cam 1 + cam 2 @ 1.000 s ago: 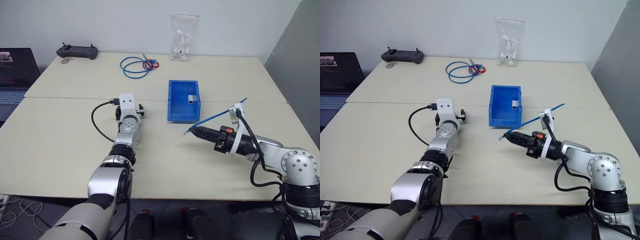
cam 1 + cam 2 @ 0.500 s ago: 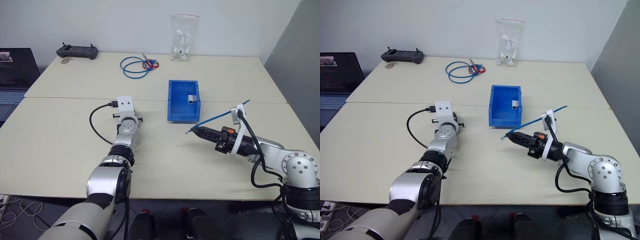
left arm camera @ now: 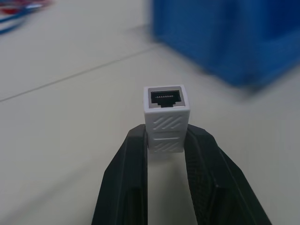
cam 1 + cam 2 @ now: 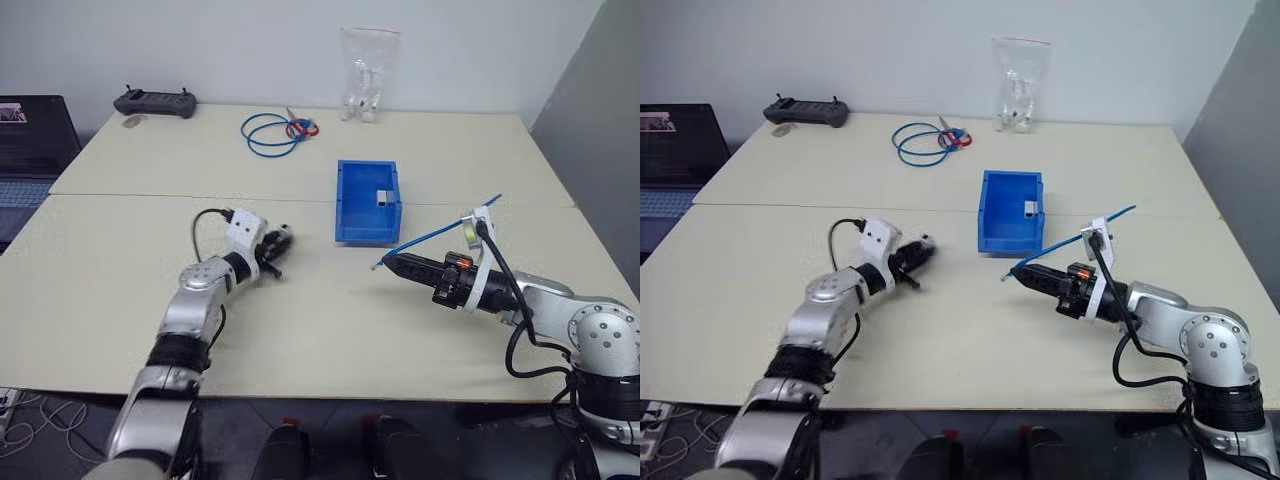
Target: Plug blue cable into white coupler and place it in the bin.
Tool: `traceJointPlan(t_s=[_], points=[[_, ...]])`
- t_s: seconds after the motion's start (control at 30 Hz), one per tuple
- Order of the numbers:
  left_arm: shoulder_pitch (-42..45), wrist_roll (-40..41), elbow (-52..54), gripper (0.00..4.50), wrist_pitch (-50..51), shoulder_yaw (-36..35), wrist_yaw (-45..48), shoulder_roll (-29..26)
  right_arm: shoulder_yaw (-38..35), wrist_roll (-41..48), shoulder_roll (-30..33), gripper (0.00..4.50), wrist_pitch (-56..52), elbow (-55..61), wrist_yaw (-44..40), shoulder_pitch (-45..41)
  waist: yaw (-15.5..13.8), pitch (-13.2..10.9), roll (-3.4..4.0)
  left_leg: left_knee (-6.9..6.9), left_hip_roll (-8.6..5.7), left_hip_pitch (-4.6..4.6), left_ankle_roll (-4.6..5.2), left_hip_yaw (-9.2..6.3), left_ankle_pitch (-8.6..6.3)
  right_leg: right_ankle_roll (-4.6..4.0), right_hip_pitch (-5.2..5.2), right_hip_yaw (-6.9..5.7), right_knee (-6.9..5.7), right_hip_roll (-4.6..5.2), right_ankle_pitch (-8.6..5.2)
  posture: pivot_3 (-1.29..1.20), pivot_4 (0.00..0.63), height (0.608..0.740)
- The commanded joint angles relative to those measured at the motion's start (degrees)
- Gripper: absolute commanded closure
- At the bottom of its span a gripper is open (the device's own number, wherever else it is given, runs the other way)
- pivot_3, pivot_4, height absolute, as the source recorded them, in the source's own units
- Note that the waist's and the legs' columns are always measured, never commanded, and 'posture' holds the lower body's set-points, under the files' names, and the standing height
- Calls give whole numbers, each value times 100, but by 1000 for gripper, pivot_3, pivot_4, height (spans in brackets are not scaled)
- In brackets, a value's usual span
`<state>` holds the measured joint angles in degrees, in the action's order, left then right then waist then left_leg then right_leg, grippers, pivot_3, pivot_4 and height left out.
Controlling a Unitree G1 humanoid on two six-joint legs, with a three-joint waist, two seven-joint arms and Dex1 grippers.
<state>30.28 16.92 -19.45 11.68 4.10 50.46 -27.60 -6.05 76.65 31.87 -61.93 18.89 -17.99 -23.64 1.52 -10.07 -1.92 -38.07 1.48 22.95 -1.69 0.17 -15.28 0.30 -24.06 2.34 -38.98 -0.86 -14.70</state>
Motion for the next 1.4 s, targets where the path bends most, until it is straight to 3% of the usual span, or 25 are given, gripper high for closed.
traceJointPlan(t_s=[0.03,0.2,0.4,0.87,1.4], points=[[48,336,705,3743,217,473,1342,-92,331,-629,111,4284,213,172,-455,-379,-2,0,0,-2,-1,0,1,-1,0,6,1,-1,2,-1,-3,0,150,740],[5,-257,379,3743,-606,1281,2317,-51,1550,-2540,606,4284,1063,283,-1465,-635,18,2,3,-2,-6,-2,8,12,1,29,0,9,6,-16,-17,0,150,740],[78,-665,-611,3743,-1498,1436,2431,242,2211,-3635,766,4284,1739,251,-2344,-624,20,2,2,0,7,1,10,4,0,22,-6,7,6,-23,-21,0,150,740],[75,-685,-705,3743,-1563,1328,2487,386,2664,-4892,474,4284,2173,-219,-2918,-401,16,2,2,-8,2,-2,10,1,0,22,0,4,0,-23,-21,0,150,740],[11,-694,-497,3743,-1415,1264,2413,354,2968,-5631,379,4284,2342,-388,-3226,-417,17,5,3,-8,1,-7,10,1,0,22,3,4,0,-23,-21,0,150,740]])
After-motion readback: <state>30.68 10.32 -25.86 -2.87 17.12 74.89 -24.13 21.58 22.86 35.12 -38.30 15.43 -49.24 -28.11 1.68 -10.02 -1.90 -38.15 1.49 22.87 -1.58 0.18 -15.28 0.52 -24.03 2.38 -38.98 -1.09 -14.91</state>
